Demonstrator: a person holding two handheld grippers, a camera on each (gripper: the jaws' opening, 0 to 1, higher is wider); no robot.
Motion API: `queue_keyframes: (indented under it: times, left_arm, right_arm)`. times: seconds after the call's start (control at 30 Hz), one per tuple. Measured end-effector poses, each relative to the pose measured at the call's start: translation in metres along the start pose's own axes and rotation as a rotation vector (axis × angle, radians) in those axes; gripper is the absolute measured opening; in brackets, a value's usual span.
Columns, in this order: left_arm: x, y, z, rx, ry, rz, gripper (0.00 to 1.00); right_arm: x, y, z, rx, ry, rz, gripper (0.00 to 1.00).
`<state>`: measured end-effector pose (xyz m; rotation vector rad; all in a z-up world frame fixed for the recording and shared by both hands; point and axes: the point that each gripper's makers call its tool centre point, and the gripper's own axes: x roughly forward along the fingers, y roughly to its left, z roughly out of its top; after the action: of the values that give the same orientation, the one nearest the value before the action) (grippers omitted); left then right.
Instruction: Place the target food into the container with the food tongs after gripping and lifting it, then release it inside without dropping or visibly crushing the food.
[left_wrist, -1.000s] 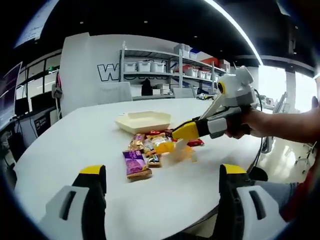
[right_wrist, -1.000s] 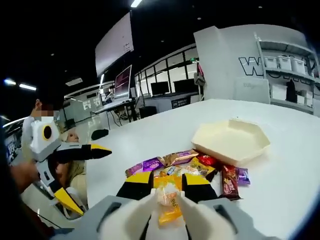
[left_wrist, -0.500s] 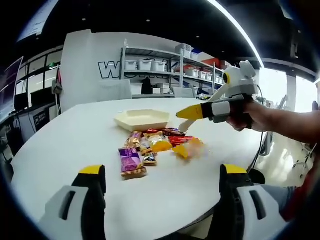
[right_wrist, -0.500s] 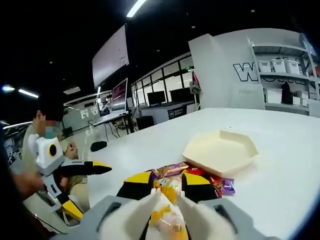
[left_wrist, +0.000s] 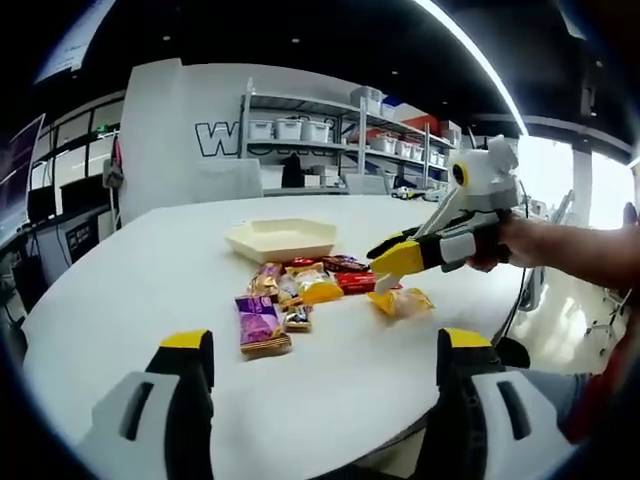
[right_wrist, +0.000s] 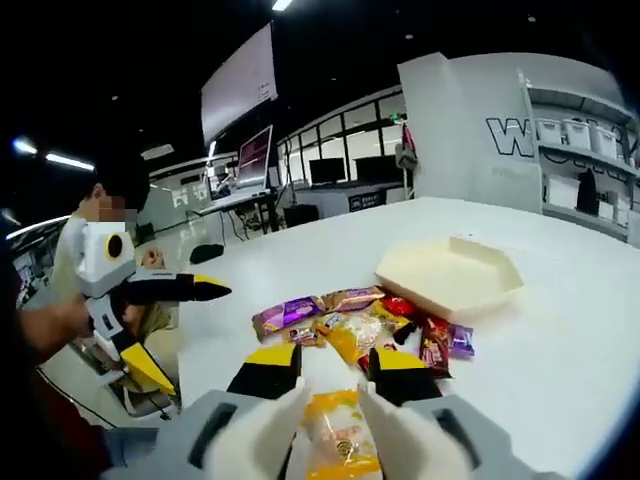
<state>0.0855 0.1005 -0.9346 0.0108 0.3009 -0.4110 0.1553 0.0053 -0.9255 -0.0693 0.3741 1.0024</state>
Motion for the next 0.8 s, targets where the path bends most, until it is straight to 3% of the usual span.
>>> queue_keyframes:
  times: [0.13, 0.3, 0.8]
  left_arm:
    - [0.001, 0.003, -0.002, -0.006, 0.003, 0.001, 0.89]
    - [0.005, 0.000, -0.001, -0.014, -0.004, -0.010, 0.89]
    - [0.003, 0.002, 0.002, -0.008, -0.014, -0.007, 0.88]
  right_arm:
    - [-0.007, 0.000, 0.003, 0.070, -0.021, 0.054, 0.24]
    - [-0.003, 0.003, -0.007, -0.041, 0.018, 0.060, 0.25]
    - [0.000, 0.009, -0.013, -0.041, 0.039, 0.087, 0.26]
